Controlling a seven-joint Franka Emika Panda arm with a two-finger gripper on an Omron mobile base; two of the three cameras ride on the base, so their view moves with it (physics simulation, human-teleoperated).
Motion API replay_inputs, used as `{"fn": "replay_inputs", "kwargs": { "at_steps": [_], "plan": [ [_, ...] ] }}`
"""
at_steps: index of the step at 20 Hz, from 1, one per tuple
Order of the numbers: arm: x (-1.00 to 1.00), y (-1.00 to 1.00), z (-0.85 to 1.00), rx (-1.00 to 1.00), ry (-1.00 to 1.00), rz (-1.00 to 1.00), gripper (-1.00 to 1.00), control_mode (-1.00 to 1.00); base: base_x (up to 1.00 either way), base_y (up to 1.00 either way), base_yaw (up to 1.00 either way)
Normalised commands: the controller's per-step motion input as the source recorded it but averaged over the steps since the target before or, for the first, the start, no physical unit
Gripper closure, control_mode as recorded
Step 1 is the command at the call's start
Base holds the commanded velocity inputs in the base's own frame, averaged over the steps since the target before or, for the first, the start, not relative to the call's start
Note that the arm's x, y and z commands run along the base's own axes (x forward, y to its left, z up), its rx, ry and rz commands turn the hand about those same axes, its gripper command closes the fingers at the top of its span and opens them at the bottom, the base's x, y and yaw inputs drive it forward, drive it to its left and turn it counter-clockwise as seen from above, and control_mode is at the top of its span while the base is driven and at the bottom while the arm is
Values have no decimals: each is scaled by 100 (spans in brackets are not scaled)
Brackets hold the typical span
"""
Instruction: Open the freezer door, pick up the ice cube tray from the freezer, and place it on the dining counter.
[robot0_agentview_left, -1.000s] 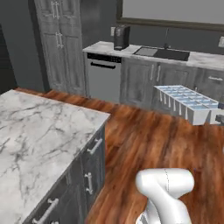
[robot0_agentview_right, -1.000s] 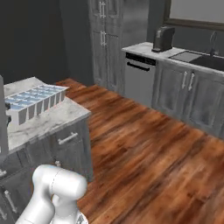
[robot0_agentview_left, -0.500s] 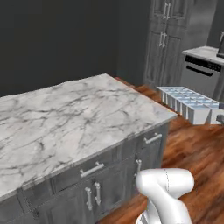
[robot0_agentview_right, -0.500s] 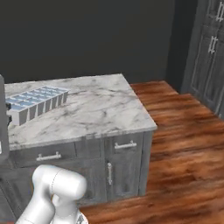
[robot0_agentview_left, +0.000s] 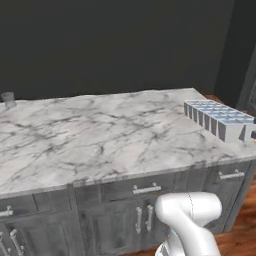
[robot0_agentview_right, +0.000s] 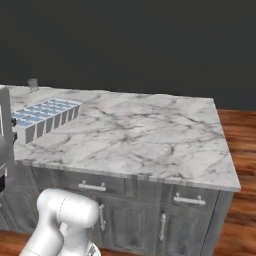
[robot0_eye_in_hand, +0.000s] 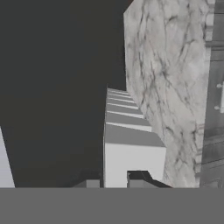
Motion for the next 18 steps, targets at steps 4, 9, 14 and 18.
{"fn": "replay_inputs", "kwargs": {
  "at_steps": [4,9,14,18],
  "plan": [
    [0,0,0,0,0,0,100,100,49,0,22],
    [0,0,0,0,0,0,100,100,59,0,8],
    [0,0,0,0,0,0,100,100,53,0,5],
    [0,0,0,0,0,0,100,100,36,0,6]
  ]
}}
